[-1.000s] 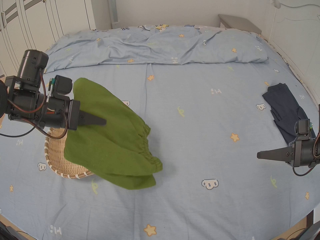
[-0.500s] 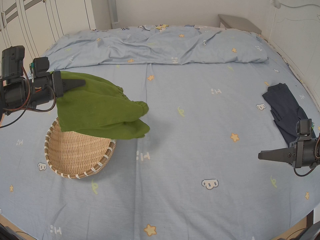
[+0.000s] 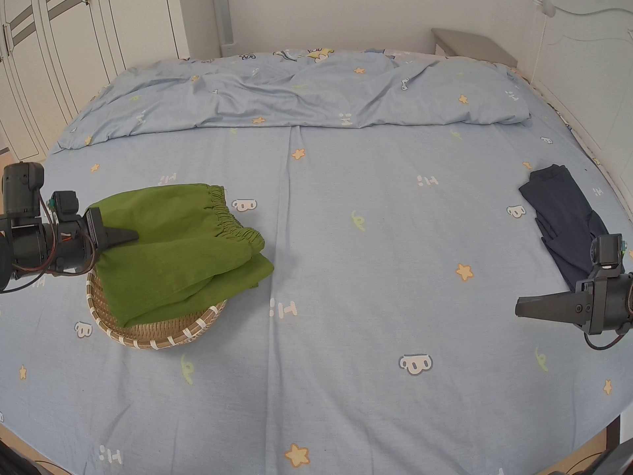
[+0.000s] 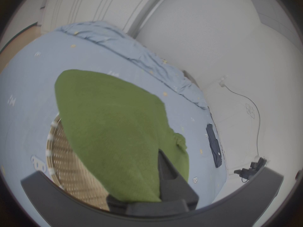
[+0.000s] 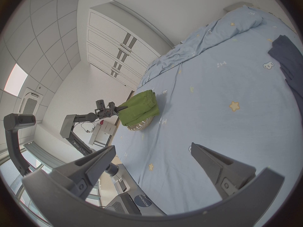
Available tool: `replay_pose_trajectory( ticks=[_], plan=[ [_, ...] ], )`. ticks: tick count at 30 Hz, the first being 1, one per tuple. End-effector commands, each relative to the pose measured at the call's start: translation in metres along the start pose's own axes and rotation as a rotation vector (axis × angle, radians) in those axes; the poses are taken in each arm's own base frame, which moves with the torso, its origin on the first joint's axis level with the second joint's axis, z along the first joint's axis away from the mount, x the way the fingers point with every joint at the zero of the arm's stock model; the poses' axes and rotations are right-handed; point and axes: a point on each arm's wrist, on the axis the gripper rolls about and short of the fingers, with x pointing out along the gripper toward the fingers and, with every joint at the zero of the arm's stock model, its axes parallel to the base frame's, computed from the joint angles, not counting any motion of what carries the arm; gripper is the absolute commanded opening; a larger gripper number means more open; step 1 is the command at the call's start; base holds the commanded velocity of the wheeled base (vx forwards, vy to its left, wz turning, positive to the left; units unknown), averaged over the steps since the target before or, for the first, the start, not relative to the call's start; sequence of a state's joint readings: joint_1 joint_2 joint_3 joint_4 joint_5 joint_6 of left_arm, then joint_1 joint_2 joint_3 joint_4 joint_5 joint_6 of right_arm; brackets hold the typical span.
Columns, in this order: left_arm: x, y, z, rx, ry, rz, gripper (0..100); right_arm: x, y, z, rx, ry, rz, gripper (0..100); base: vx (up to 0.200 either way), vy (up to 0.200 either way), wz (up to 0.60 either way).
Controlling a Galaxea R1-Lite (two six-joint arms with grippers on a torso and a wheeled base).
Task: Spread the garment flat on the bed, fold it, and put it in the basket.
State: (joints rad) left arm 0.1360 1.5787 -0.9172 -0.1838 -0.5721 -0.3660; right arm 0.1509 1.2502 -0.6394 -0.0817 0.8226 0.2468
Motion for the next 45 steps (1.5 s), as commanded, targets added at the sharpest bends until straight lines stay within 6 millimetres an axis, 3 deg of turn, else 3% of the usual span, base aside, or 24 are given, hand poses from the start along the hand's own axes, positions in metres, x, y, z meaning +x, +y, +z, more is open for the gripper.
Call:
replay_pose_trajectory(
  ticks=[1, 5, 12, 20, 25, 37, 38, 39, 42, 45],
  plan=[
    [0.002, 0.023, -0.012, -0.1, 0.05, 0.068, 0, 0.001, 0.001, -0.001, -0.001, 0.005, 0.006, 100, 0.0, 0.0, 0.0],
    [0.02, 0.042, -0.014, -0.207, 0.177, 0.145, 0, 0.002, 0.001, -0.002, 0.0, 0.012, 0.01, 100, 0.0, 0.0, 0.0],
    [0.033, 0.047, -0.002, -0.305, 0.327, 0.222, 0, 0.004, 0.0, -0.003, 0.004, 0.022, 0.013, 100, 0.0, 0.0, 0.0],
    [0.081, 0.083, -0.008, -0.39, 0.489, 0.333, 0, 0.008, 0.0, -0.006, 0.005, 0.039, 0.015, 100, 0.0, 0.0, 0.0],
    [0.1, 0.098, -0.014, -0.421, 0.59, 0.426, 0, 0.011, -0.003, -0.006, 0.014, 0.05, 0.014, 100, 0.0, 0.0, 0.0],
    [0.096, 0.094, -0.012, -0.419, 0.597, 0.424, 0, 0.011, -0.003, -0.007, 0.014, 0.052, 0.014, 100, 0.0, 0.0, 0.0],
    [0.088, 0.081, -0.006, -0.397, 0.57, 0.408, 0, 0.011, -0.002, -0.006, 0.011, 0.05, 0.015, 100, 0.0, 0.0, 0.0],
    [0.086, 0.079, -0.004, -0.393, 0.564, 0.407, 100, 0.011, -0.002, -0.006, 0.012, 0.05, 0.015, 100, 0.0, 0.0, 0.0],
    [0.076, 0.068, 0.001, -0.377, 0.549, 0.401, 100, 0.011, -0.002, -0.007, 0.013, 0.051, 0.015, 100, 0.0, 0.0, 0.0],
    [0.053, 0.045, 0.01, -0.349, 0.516, 0.391, 100, 0.011, -0.002, -0.006, 0.011, 0.049, 0.015, 100, 0.0, 0.0, 0.0]
  ],
)
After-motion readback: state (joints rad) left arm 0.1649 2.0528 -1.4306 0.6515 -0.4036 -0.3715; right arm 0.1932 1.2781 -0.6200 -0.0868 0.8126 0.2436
